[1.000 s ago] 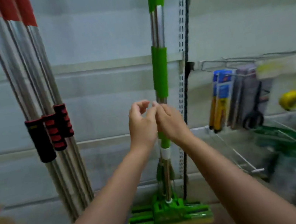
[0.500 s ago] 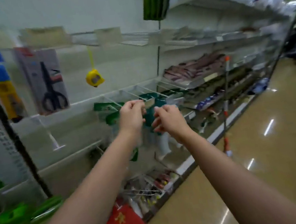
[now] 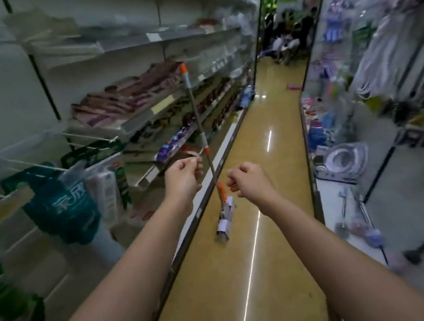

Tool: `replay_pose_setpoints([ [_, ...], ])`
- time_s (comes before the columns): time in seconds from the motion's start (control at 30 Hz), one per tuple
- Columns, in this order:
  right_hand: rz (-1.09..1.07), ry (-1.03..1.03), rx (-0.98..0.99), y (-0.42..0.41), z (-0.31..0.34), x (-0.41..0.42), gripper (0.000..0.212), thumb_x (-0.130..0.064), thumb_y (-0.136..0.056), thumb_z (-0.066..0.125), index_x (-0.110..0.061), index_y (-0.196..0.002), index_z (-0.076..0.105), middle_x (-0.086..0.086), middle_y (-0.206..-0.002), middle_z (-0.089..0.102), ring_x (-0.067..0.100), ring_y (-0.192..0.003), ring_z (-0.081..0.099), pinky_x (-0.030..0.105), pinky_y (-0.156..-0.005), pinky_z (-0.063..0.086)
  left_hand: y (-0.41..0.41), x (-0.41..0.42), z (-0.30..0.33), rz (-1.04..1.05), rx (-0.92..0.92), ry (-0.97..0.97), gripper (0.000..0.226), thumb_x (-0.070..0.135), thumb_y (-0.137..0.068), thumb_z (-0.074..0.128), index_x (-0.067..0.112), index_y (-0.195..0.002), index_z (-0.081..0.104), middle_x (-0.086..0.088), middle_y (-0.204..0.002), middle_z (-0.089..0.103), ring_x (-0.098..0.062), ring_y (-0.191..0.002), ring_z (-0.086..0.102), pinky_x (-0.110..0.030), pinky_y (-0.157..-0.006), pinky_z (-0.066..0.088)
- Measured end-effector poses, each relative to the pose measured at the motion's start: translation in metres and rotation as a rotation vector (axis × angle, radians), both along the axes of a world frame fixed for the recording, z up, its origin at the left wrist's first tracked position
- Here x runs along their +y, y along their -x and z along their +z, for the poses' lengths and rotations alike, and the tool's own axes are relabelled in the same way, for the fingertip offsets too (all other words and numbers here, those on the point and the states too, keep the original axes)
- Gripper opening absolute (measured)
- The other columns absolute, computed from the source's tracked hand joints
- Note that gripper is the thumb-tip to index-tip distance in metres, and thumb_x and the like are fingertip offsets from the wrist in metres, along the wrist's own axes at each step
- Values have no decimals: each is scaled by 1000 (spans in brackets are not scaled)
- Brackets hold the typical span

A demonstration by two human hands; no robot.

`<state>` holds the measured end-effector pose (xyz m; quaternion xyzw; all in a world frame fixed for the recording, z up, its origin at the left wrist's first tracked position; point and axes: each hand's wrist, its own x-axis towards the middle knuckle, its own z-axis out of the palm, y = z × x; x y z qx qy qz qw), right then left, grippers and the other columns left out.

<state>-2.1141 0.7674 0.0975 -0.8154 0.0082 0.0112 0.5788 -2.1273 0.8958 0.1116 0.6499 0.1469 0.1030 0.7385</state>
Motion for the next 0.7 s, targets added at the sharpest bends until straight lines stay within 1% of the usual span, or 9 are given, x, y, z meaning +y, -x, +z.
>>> replay_pose_setpoints([
  [0.1, -50, 7, 10, -51, 1, -18, 19, -23, -89, 49, -17, -72, 54, 5, -75, 62, 18, -69, 56, 34, -68, 44, -63, -18, -3, -57, 14, -11, 18, 20, -95, 44, 15, -87, 60, 1, -79, 58, -14, -76, 54, -27, -63, 43],
  [0.17, -63, 15, 20, -85, 6, -29, 20, -23, -90, 49, -19, -70, 53, 4, -75, 61, 19, -70, 56, 34, -67, 44, -107, -26, -4, -101, 20, -35, 16, 21, -94, 46, 16, -92, 61, -1, -84, 59, -13, -78, 55, -25, -60, 43],
  [0.23, -77, 23, 27, -121, 8, -39, 19, -24, -90, 49, -18, -73, 54, 4, -77, 62, 18, -73, 57, 34, -69, 45, -152, -33, -3, -136, 27, -49, 16, 20, -93, 48, 14, -95, 62, -3, -87, 60, -13, -78, 56, -26, -61, 44],
  [0.37, -93, 5, 68, -191, 1, -58, 16, -24, -91, 49, -12, -83, 55, 5, -82, 61, 17, -74, 55, 32, -69, 44, -236, -56, -14, -163, 162, 8, 14, 17, -89, 51, 11, -86, 63, -4, -75, 59, -16, -68, 55, -28, -59, 42],
  [0.43, -98, -3, 80, -226, -5, -67, 15, -23, -92, 49, -12, -85, 56, 6, -83, 61, 17, -75, 55, 31, -68, 43, -274, -68, -23, -161, 215, 23, 13, 16, -87, 52, 12, -82, 63, -4, -73, 59, -16, -68, 56, -31, -62, 44],
  [0.5, -93, -13, 88, -264, -10, -73, 15, -22, -92, 48, -12, -85, 57, 7, -84, 61, 18, -76, 55, 30, -67, 43, -311, -77, -30, -154, 249, 33, 12, 14, -88, 52, 11, -83, 63, -4, -71, 59, -16, -67, 56, -30, -60, 44],
  [0.6, -67, -3, 96, -329, -17, -81, 15, -22, -91, 48, -13, -82, 56, 8, -84, 62, 18, -74, 55, 31, -67, 43, -371, -84, -37, -146, 236, 55, 12, 13, -88, 51, 7, -87, 62, -2, -64, 54, -14, -57, 50, -26, -52, 37],
  [0.7, -7, 3, 79, -399, -19, -89, 15, -24, -91, 48, -14, -81, 56, 7, -86, 63, 18, -76, 56, 32, -69, 45, -431, -92, -37, -95, 203, 51, 13, 14, -91, 49, 8, -89, 61, -1, -65, 53, -15, -59, 49, -25, -54, 39],
])
